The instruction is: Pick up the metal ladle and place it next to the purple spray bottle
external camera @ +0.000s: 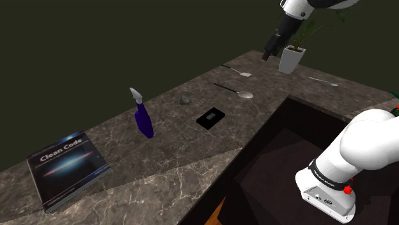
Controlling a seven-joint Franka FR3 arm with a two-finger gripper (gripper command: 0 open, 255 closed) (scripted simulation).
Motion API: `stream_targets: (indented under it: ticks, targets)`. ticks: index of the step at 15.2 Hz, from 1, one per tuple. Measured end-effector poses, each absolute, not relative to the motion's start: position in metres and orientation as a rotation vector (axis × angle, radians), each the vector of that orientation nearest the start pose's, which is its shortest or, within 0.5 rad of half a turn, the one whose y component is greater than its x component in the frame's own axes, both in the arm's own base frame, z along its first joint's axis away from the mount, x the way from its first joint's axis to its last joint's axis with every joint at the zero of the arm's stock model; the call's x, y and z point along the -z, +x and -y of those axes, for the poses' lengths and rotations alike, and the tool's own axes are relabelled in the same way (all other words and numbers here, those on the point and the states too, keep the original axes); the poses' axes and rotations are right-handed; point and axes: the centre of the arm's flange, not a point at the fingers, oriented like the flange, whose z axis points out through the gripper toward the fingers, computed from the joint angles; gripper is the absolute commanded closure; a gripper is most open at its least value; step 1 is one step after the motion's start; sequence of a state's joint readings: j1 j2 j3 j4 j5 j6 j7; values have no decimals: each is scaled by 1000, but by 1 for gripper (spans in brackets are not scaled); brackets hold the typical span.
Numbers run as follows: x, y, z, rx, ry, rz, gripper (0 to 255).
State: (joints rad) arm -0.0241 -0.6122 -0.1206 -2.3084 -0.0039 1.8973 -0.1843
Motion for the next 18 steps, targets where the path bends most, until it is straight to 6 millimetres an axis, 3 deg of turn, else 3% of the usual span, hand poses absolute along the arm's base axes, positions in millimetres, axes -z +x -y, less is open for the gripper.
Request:
stream_targets:
  ticks: [18]
  targets:
    - [-409,532,147,222,-3056,123,0]
